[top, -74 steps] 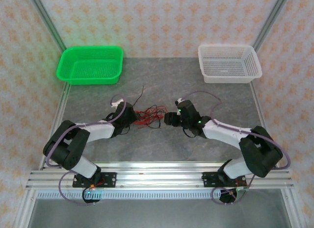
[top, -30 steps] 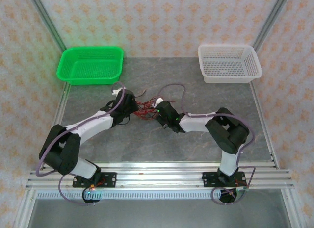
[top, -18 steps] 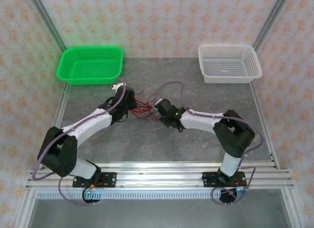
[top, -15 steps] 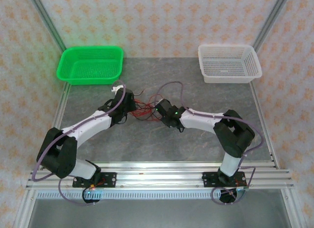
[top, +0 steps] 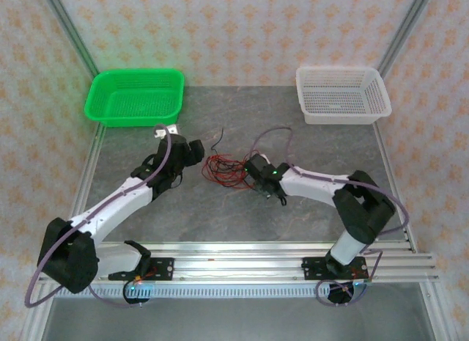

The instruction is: Untangle the cables

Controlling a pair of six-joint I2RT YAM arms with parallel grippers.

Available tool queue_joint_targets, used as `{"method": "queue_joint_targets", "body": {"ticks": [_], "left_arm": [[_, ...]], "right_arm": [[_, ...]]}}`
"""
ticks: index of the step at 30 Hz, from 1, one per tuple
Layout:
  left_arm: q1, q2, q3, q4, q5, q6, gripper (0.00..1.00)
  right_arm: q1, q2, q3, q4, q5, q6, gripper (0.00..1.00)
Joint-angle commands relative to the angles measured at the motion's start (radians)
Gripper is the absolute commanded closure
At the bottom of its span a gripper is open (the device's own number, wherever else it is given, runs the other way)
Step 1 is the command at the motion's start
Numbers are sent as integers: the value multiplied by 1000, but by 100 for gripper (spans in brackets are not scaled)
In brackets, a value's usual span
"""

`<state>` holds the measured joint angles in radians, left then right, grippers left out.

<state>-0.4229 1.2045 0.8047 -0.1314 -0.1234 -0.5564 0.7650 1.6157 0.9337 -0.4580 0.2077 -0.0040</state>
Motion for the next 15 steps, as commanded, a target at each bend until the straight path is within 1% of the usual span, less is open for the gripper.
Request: {"method": "queue_joint_targets", "body": {"ticks": [1,2,3,4,6,10,13,14,15], "left_arm": [[6,-37,46,-97,-39,30,17],[5,-43,48,-108,-25,30,18],[1,-49,46,-114,-9,29,20],[-5,-56,40,-119,7,26,22],[-29,-67,25,-122,26,17,24],[-94,-59,-6,-133,43,-16,29],[-150,-29,-28,-116,42,-24,30],[-165,-18,-36,-111,36,-46,30],[-178,-5,-44,-103,29,-59,30]], "right_arm": [[-49,-114,-33,-17,-56,172,56],[-62,-152,-54,3,-93,197,51],[-76,-200,-81,35,-148,224,44],[-91,-252,-108,70,-206,253,39],[-107,-339,-146,120,-285,304,35],[-110,-465,-131,135,-342,397,31],[-110,-490,-83,140,-370,414,27],[-110,-487,-64,137,-368,414,26],[-110,-475,-38,135,-364,408,23]]}}
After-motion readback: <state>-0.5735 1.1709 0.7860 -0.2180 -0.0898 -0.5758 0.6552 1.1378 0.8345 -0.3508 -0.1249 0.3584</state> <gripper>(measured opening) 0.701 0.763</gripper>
